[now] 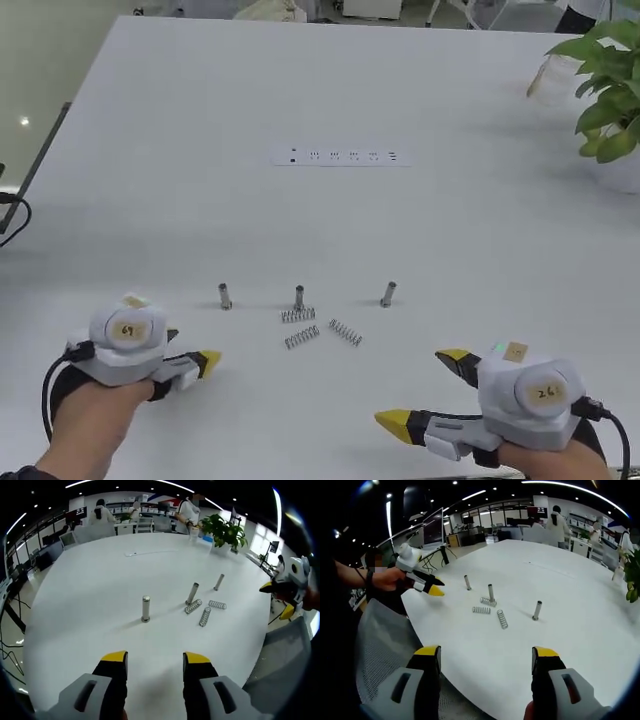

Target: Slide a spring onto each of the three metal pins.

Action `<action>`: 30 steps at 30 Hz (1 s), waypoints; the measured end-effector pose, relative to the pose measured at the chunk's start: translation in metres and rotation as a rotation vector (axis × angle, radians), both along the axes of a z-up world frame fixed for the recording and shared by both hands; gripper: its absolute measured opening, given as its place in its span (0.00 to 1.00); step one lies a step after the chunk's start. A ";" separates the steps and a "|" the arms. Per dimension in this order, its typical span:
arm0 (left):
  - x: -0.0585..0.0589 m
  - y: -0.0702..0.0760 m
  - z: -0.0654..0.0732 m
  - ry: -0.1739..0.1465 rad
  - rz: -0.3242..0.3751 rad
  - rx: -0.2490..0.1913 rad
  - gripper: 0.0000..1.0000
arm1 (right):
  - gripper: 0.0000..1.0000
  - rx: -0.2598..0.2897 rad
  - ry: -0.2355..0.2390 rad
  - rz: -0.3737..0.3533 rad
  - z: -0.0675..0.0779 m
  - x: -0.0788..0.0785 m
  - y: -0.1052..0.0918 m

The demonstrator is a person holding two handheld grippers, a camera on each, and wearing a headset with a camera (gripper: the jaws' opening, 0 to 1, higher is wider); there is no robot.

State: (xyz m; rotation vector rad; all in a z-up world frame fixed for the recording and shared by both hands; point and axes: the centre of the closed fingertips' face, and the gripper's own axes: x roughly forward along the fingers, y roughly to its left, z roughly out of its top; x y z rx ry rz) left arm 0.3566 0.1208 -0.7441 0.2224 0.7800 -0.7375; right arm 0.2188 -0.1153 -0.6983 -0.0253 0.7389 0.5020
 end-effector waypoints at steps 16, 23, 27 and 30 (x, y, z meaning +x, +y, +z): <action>-0.020 0.017 0.043 -0.081 -0.013 -0.048 0.51 | 0.74 -0.008 0.005 0.029 -0.001 0.001 0.005; -0.025 0.026 0.056 -0.092 0.006 -0.070 0.54 | 0.74 -0.009 0.003 0.034 0.000 0.002 0.006; -0.030 0.030 0.065 -0.106 0.010 -0.082 0.58 | 0.74 -0.010 0.004 0.037 0.000 0.001 0.008; -0.035 0.032 0.067 -0.112 0.001 -0.084 0.61 | 0.74 -0.012 0.006 0.044 -0.001 0.000 0.009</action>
